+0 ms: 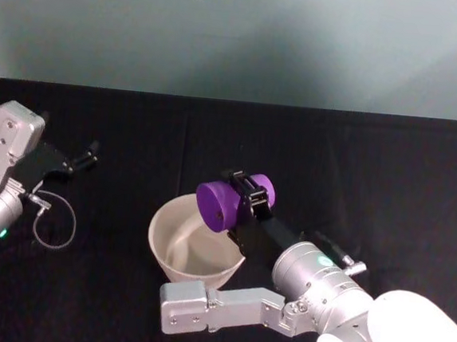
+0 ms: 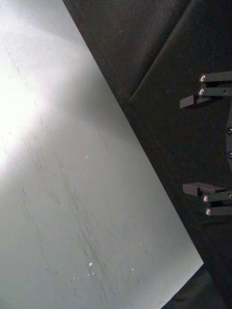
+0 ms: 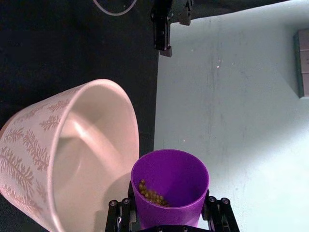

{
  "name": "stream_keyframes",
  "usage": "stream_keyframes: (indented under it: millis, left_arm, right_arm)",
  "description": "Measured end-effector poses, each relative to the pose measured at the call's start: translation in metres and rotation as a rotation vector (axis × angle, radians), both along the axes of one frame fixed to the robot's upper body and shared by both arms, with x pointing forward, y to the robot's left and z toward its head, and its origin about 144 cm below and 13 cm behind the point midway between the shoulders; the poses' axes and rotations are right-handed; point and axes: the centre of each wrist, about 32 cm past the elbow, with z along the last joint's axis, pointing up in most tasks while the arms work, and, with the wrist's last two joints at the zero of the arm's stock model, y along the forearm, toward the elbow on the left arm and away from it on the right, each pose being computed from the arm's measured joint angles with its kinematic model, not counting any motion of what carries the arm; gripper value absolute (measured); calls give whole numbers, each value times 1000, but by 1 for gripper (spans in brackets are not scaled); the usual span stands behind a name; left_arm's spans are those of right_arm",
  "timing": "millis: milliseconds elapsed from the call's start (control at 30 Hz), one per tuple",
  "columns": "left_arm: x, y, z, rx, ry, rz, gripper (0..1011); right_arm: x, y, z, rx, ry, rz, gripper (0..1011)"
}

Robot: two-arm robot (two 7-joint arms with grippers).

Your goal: Pick up the cup and pour the mung beans from the cup into the bowl.

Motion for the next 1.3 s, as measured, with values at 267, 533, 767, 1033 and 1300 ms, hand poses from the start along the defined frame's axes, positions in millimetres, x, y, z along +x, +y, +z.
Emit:
stream_keyframes:
  millis: [267, 533, 767, 1033, 1300]
  left_arm:
    - [0, 0, 0, 0, 0, 0, 1000]
    - [0, 0, 0, 0, 0, 0, 1000]
    - [0, 0, 0, 0, 0, 0, 1000]
    - [0, 0, 0, 0, 0, 0, 1000]
    - [0, 0, 0, 0, 0, 0, 1000]
  right_arm:
    - [0, 3, 0, -34, -25, 6, 724]
    - [-1, 5, 0, -65, -39, 9, 724]
    - [-1, 7, 0, -93, -49, 8, 724]
    - [-2, 9, -1, -111, -51, 9, 724]
    - [-3, 10, -2, -123, -54, 10, 724]
